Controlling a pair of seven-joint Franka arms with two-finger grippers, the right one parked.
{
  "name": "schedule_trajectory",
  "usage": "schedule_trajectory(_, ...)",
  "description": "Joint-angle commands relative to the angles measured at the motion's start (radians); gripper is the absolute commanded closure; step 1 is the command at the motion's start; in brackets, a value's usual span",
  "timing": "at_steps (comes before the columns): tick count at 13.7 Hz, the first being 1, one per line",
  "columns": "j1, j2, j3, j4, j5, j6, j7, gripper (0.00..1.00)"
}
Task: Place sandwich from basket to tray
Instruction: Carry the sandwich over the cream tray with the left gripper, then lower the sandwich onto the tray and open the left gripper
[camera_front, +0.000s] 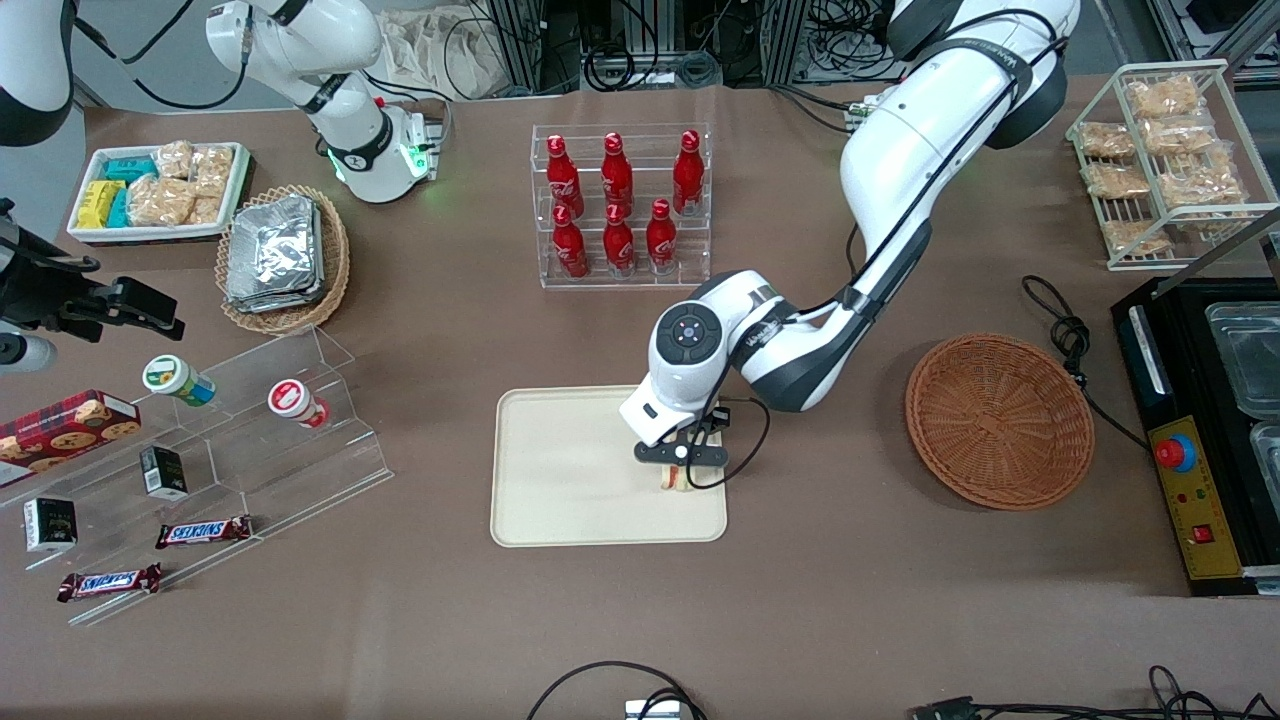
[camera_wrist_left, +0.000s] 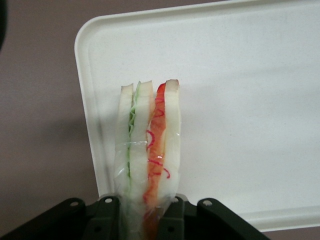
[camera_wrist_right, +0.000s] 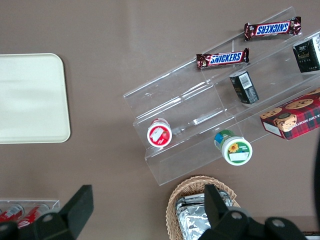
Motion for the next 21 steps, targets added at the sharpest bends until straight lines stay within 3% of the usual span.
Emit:
schedule_trajectory(1,-0.021,0.039,0.015,0.049,0.044,0.003,-0.021,0.89)
schedule_trajectory(4,-0.034,0.062,0.017,0.049,0.052,0.029,-0.030,0.86)
schedule_trajectory(6,-0.035,0.068,0.017,0.051,0.052,0.038,-0.034,0.77)
schedule_trajectory(8,-0.035,0.074,0.017,0.051,0.054,0.046,-0.057,0.56)
schedule_trajectory(11,-0.035,0.080,0.027,0.049,0.064,0.078,-0.099,0.06)
schedule_trajectory(12,-0.041,0.080,0.034,0.049,0.075,0.078,-0.116,0.00)
schedule_trajectory(21,-0.003,-0.025,0.037,0.049,0.069,0.034,-0.226,0.00)
